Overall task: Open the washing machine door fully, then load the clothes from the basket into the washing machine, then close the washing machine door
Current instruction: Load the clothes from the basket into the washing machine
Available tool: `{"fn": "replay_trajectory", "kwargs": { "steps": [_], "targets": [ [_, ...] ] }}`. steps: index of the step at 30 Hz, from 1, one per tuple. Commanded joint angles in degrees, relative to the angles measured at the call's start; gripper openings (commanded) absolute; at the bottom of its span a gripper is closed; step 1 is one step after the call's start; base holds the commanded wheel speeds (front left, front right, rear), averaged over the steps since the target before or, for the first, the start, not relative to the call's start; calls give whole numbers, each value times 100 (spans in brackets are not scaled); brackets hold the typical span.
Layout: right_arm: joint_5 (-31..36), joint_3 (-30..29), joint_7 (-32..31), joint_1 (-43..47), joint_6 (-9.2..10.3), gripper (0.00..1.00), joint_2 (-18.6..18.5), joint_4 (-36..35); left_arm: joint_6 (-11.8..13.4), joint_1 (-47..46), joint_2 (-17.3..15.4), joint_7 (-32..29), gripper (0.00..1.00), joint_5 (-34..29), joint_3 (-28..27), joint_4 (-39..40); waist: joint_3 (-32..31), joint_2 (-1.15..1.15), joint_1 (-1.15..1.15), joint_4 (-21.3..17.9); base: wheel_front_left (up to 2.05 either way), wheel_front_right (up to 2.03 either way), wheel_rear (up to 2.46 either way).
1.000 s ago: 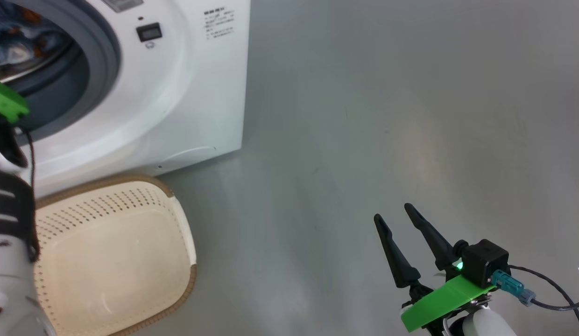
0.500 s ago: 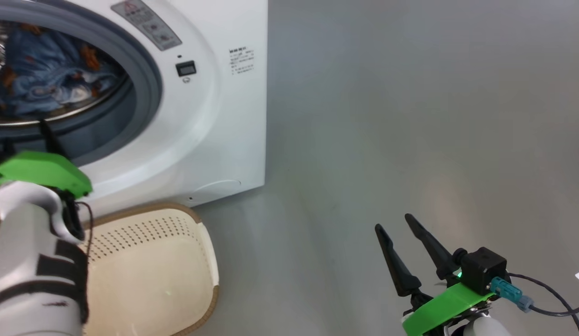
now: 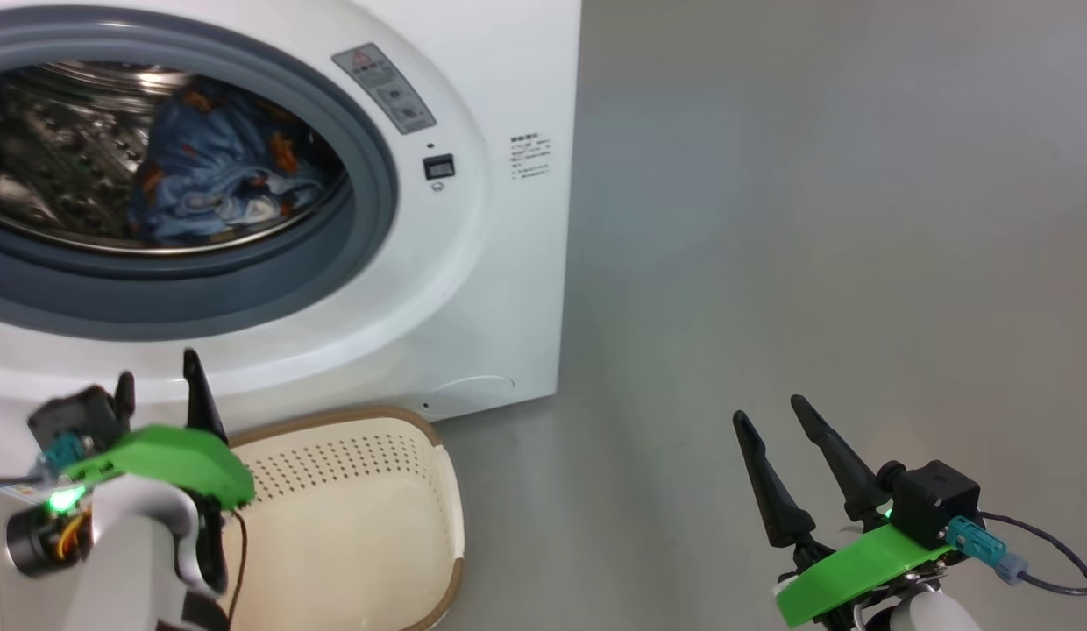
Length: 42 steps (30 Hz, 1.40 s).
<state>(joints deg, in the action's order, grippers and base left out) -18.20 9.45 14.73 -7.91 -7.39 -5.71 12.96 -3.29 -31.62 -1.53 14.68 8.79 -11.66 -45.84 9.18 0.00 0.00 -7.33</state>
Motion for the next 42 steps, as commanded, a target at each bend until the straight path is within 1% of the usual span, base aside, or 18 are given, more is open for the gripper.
{"fn": "replay_trajectory", "kwargs": {
  "steps": [1, 5, 7, 12, 16, 23, 26, 34, 42],
  "targets": [
    [33, 92, 27, 82, -10, 100, -8, -148, 1, 170, -150, 32, 100, 37, -72, 245, -178, 0, 0, 168, 0, 0, 0],
    [62, 45, 27, 139, -10, 100, -35, -160, 6, 741, -138, 32, 100, 317, 214, 703, -283, 0, 0, 266, 0, 0, 0],
    [71, 22, 27, 168, -10, 100, -49, -157, 89, 1026, -137, 32, 100, 498, 417, 981, -348, 0, 0, 306, 0, 0, 0],
    [91, -43, 27, 264, -10, 100, -34, -149, 435, 1972, -136, 32, 100, 673, 793, 1917, -574, 0, 0, 301, 0, 0, 0],
    [102, -131, 27, 357, -10, 100, 6, -192, 685, 2710, -136, 32, 100, 838, 1033, 2659, -614, 0, 0, 327, 0, 0, 0],
    [126, -202, 27, 413, -10, 100, -7, -206, 1138, 3378, -135, 32, 100, 1024, 1219, 3612, -584, 0, 0, 442, 0, 0, 0],
    [140, -234, 27, 399, -10, 100, -2, -198, 1247, 3532, -135, 32, 100, 1054, 1311, 3832, -581, 0, 0, 489, 0, 0, 0],
    [137, -265, 27, 346, -10, 100, 29, -194, 1413, 3688, -135, 32, 100, 1087, 1391, 4083, -569, 0, 0, 569, 0, 0, 0],
    [133, -284, 27, 430, -10, 100, 54, -145, 1414, 3726, -135, 32, 100, 1110, 1433, 4109, -608, 0, 0, 701, 0, 0, 0]
  ]
}}
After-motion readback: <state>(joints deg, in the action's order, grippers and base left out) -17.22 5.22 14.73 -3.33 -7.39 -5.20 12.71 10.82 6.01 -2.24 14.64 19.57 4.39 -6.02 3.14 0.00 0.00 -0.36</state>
